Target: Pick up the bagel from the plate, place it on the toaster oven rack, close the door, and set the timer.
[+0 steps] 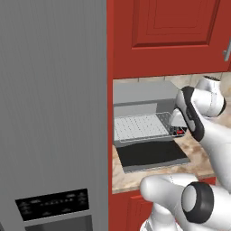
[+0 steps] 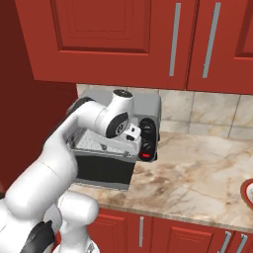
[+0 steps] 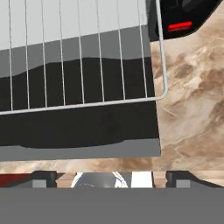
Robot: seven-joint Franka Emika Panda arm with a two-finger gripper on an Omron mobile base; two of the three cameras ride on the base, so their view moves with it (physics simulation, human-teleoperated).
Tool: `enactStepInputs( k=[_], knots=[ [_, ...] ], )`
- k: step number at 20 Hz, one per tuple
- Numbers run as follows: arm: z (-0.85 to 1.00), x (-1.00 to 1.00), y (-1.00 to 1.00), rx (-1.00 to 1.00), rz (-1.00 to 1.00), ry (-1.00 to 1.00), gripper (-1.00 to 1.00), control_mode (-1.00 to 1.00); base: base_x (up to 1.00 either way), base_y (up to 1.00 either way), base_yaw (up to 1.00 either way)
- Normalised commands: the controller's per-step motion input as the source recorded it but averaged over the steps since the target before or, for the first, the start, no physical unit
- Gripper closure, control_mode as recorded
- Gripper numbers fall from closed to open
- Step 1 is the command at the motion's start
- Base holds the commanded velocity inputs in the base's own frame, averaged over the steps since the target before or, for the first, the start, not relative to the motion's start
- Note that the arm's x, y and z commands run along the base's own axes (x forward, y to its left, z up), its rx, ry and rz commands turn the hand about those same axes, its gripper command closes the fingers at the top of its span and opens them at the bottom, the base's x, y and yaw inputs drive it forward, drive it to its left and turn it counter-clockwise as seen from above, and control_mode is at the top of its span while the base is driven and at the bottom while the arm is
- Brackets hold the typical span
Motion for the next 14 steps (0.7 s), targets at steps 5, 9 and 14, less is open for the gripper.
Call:
enactStepInputs(
  k=[5, 9, 14],
  knots=[
    [0.17, -0.14, -0.96, 0.00, -0.10, 0.04, -1.00, -1.00, 0.00, 0.00, 0.00],
    [0.05, 0.00, -1.00, -0.02, -0.11, 0.16, -1.00, -1.00, 0.00, 0.00, 0.00],
    [0.00, 0.01, -1.00, -0.04, -0.09, 0.13, -1.00, -1.00, 0.00, 0.00, 0.00]
  ],
)
